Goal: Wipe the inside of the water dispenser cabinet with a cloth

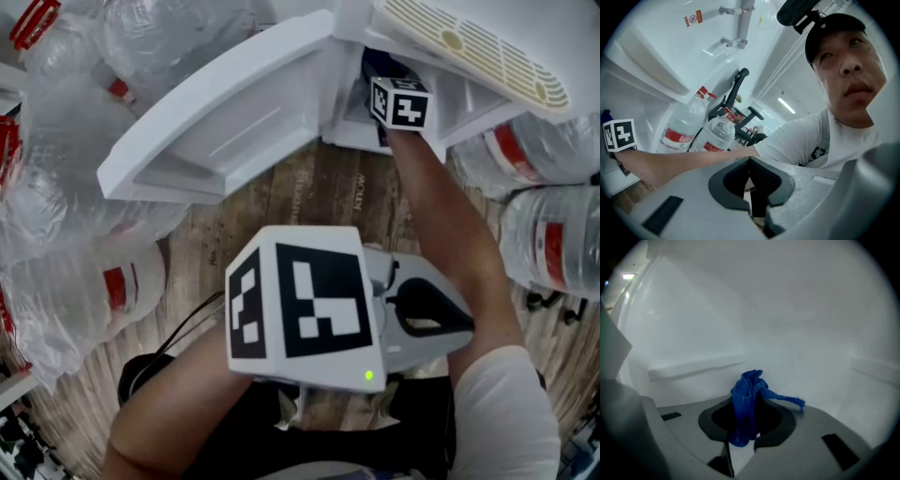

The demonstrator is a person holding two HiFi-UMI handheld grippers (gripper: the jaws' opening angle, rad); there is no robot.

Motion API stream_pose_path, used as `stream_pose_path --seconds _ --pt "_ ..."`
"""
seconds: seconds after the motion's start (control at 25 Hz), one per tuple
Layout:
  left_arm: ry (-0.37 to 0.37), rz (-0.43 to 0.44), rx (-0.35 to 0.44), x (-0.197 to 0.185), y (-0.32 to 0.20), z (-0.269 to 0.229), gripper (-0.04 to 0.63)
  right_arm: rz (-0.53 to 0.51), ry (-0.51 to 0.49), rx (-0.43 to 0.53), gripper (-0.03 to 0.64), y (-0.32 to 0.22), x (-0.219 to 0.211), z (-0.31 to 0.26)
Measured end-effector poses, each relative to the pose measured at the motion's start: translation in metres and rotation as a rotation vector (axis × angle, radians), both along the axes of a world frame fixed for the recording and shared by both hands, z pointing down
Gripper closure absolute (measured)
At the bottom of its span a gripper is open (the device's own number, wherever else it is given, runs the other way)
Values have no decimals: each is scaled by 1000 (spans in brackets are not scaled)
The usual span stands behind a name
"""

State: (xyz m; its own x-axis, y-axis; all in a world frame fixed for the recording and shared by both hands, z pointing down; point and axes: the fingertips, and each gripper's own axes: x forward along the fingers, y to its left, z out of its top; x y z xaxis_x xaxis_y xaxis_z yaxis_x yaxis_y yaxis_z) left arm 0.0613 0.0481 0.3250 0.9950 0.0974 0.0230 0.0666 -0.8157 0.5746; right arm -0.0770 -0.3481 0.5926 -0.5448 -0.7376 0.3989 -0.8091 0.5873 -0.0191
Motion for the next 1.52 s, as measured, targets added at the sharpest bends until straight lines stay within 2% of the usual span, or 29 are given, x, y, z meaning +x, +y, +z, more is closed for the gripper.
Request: stream_pose_path --seconds 0.12,0.36,0.48,0.68,1.0,1.16,1.28,1.4,1.52 --pt "1 3 3 0 2 -2 592 -1 -12 55 534 9 5 -21" --pt "17 12 -11 1 -1 -2 592 64 -77 230 534 8 26 -96" --pt "28 17 -33 3 -2 -1 592 84 -78 263 534 0 32 -110" --pt "14 13 -56 4 -4 6 592 119 -63 245 534 -13 39 -96" --pt "4 4 -66 7 -1 9 592 192 -56 39 534 -13 59 -19" --pt "9 -11 -76 8 -4 9 592 212 -74 -13 534 -10 69 -10" --pt "5 -11 -74 10 -3 9 592 240 -116 25 534 -5 78 -31" --pt "7 -6 -74 13 -2 9 592 282 -203 72 534 -3 87 -60" --pt "4 -2 -75 16 -2 11 592 274 -226 160 534 -3 86 -94"
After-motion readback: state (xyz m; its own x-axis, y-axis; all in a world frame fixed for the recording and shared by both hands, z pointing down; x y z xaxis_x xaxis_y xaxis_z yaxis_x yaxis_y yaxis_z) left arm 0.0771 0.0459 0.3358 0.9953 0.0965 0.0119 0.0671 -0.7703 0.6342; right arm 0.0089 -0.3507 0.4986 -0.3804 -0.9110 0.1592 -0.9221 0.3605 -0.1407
